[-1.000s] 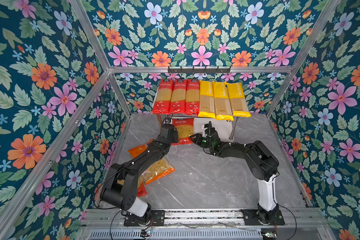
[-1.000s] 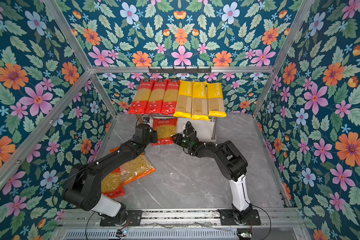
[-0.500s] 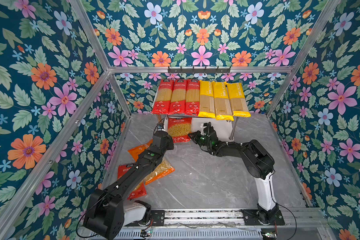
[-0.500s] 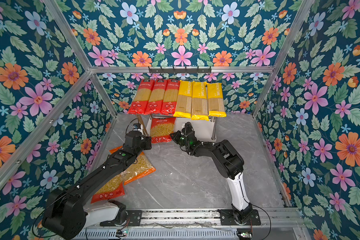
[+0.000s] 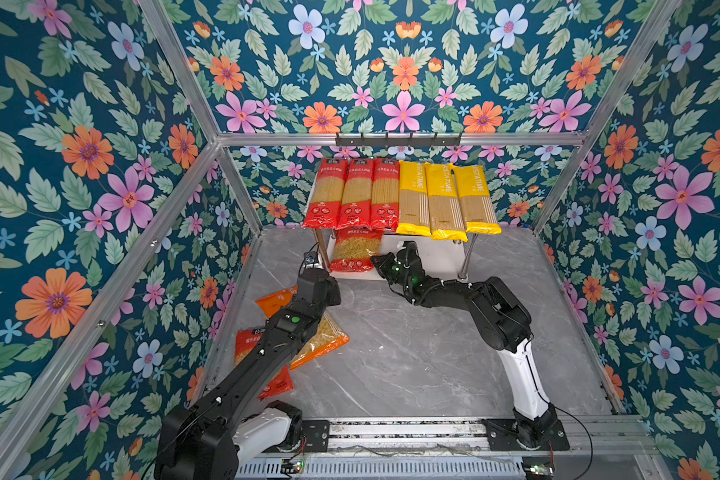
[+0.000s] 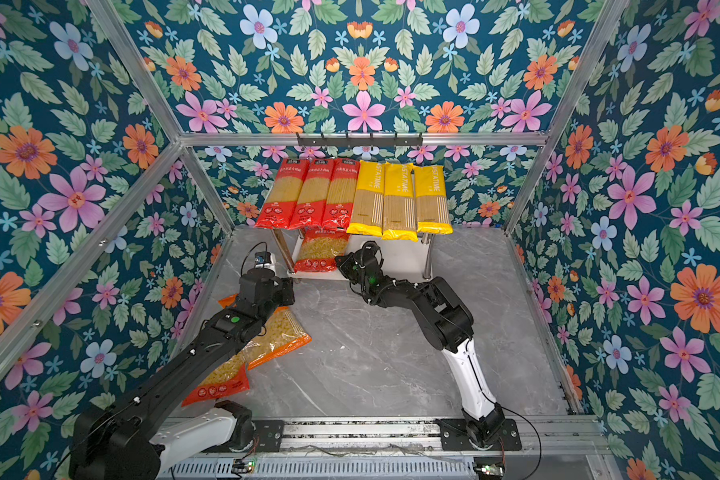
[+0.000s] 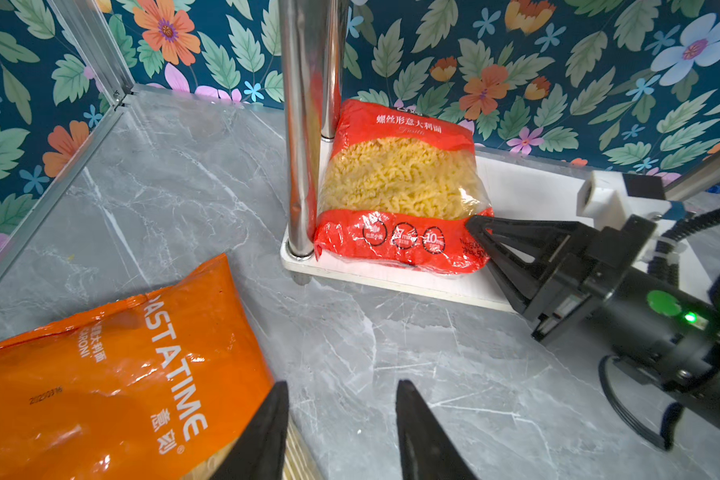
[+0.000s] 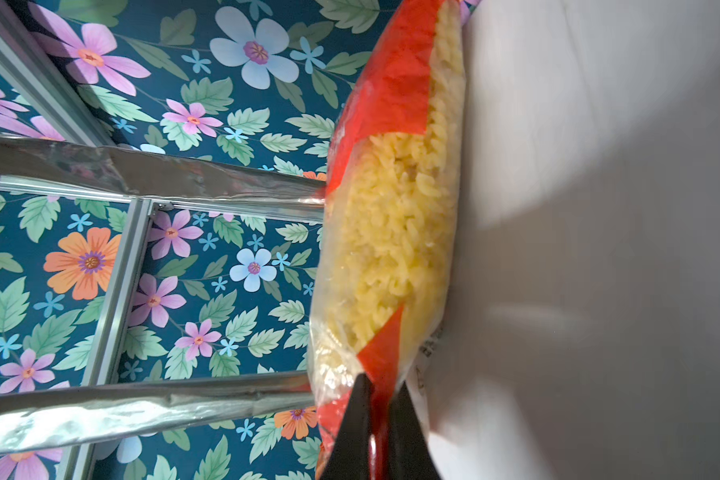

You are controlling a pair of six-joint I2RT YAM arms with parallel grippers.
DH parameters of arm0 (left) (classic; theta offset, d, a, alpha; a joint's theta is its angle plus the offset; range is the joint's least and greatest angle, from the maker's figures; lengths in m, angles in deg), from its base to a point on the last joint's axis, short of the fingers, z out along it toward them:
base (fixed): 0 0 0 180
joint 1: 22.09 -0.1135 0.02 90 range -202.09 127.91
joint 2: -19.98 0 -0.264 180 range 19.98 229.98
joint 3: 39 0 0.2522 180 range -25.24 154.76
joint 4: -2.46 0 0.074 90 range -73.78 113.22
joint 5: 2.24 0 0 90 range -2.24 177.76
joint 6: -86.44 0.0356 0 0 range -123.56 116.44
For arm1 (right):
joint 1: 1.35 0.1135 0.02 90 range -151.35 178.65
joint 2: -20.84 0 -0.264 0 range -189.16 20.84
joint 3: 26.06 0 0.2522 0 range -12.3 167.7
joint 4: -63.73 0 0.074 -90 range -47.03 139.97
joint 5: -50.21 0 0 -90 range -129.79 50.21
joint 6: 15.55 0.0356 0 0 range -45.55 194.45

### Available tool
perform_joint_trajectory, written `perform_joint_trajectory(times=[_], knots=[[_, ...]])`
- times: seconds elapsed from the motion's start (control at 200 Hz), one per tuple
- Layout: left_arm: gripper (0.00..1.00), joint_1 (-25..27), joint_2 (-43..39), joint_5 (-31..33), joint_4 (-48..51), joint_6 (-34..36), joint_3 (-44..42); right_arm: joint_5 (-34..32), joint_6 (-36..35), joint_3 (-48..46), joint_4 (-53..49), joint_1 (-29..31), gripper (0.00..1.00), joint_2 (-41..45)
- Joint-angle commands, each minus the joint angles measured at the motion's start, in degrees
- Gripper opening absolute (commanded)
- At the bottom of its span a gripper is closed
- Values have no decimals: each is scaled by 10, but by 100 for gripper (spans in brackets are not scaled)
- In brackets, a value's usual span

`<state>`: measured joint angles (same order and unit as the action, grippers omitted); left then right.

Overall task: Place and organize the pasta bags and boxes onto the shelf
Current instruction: 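Release the bag on the lower shelf and open both grippers, then move both grippers to the orange PASTATIME bag on the table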

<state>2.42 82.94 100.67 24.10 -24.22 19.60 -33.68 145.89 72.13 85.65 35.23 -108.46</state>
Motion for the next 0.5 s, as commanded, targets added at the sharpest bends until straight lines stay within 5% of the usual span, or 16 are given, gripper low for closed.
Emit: perform_joint_trajectory(times=[0.0, 0.075, 0.3, 0.495], knots=[[45, -1, -7, 4, 10, -10, -4, 35, 3, 15, -18, 1, 0, -7], [45, -1, -12, -1, 13, -14, -7, 53, -11, 21, -27, 1, 0, -6], [46, -2, -36, -5, 36, -31, -15, 82, -59, -6, -58, -1, 37, 48], [49, -3, -72, -12, 65, -48, -35, 94, -80, -93, -69, 3, 44, 122]])
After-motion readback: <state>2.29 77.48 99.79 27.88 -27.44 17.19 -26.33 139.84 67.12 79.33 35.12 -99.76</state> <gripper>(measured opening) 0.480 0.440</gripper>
